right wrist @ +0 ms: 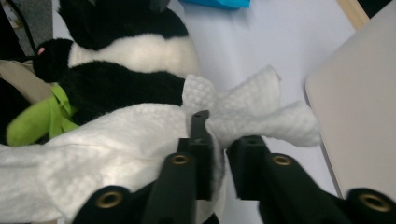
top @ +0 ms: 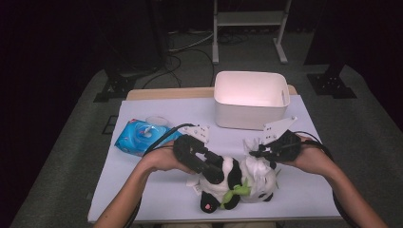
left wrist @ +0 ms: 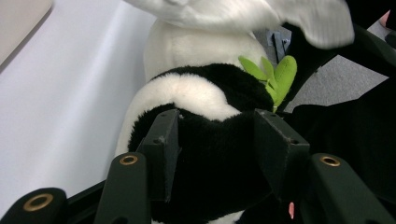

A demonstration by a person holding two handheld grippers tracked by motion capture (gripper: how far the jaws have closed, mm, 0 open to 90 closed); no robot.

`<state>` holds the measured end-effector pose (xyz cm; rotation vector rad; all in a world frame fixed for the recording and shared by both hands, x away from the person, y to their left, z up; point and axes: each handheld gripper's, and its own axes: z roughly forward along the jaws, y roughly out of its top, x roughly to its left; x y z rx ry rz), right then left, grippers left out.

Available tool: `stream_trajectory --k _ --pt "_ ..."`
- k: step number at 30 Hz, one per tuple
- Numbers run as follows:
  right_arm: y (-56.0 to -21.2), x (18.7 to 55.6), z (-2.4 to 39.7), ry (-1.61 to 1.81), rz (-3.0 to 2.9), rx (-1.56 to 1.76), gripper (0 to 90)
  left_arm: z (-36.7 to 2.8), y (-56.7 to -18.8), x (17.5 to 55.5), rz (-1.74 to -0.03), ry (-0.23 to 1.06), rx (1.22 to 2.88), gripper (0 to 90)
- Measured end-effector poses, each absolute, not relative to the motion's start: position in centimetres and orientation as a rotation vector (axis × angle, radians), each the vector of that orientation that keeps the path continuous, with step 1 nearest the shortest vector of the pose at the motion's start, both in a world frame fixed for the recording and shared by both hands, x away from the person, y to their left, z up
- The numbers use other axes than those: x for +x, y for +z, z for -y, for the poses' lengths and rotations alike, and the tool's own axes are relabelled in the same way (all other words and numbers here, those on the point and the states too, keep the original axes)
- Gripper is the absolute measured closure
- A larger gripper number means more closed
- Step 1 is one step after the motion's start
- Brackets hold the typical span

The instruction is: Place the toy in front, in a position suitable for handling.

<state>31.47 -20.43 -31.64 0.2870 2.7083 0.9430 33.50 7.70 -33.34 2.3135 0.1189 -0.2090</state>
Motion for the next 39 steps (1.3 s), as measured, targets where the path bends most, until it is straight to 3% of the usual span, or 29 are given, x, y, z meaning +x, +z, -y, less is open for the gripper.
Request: stream_trajectory --k 2,19,27,39 --pt "-31.9 31.7 20.5 0.945 -2.705 0.3 86.0 -7.7 -33.3 33.5 -0.119 -0.207 2.314 51.5" --pt "-33.8 30.6 19.0 1.0 -2.812 0.255 87.2 -6.0 -31.3 33.0 -0.08 -0.172 2.338 47.1" --pt "-33.9 30.0 19.3 1.026 -2.815 0.246 87.3 -4.1 -32.6 33.9 -0.089 -0.199 2.413 43.7" --pt "-34.0 29.2 19.2 1.032 -2.811 0.213 87.3 -3.2 -34.1 33.9 -0.115 -0.244 2.463 31.6"
